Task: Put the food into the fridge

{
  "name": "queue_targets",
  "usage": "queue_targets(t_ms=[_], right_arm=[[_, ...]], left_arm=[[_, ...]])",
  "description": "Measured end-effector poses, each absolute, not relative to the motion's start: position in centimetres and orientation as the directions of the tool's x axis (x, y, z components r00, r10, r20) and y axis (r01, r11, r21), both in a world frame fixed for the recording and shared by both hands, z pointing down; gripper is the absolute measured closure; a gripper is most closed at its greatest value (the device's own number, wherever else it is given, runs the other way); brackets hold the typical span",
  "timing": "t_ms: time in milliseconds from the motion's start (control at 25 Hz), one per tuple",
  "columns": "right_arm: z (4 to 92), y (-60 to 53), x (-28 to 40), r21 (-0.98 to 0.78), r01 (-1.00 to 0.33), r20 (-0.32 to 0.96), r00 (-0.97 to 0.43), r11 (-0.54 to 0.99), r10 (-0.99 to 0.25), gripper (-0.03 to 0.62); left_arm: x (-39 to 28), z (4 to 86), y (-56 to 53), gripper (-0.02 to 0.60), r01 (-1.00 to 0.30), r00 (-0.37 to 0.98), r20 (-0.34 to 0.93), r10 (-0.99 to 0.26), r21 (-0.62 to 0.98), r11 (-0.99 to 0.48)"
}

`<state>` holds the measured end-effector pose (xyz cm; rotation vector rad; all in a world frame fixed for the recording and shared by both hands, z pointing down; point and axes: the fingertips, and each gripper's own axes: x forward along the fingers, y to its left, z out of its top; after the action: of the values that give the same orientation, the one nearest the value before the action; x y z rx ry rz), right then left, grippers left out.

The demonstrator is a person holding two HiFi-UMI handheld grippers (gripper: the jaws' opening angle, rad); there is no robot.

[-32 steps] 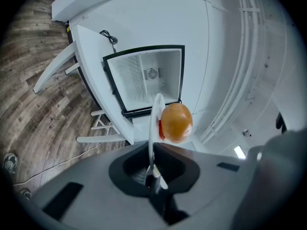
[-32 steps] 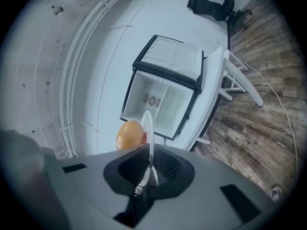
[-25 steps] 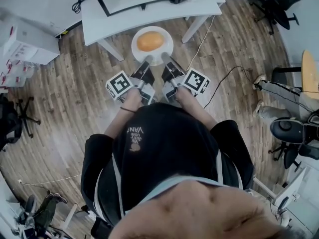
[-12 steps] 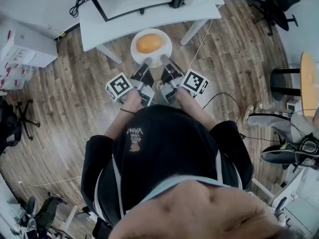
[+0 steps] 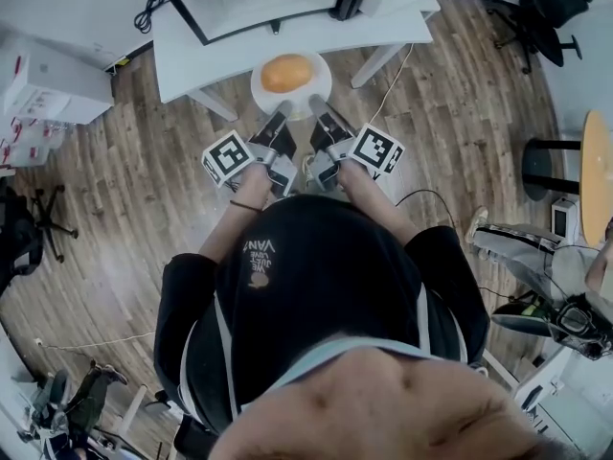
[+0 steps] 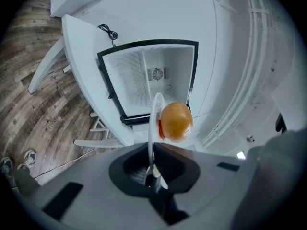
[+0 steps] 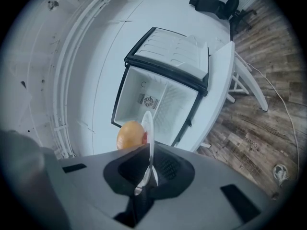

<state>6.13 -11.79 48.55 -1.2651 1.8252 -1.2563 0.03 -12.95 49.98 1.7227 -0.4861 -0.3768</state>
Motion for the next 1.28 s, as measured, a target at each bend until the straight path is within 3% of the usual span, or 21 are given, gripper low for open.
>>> queue_targets(t_ms=[1280], right_arm=[[48.1, -14.2, 3.3, -0.929, -0.335, 0.067, -0.568, 0.156, -0.820, 0.572]], left_arm=[[-2.9, 49.3, -14.0, 0.549, -0.141, 0.729, 0.030, -0.683, 0.984, -0.108]])
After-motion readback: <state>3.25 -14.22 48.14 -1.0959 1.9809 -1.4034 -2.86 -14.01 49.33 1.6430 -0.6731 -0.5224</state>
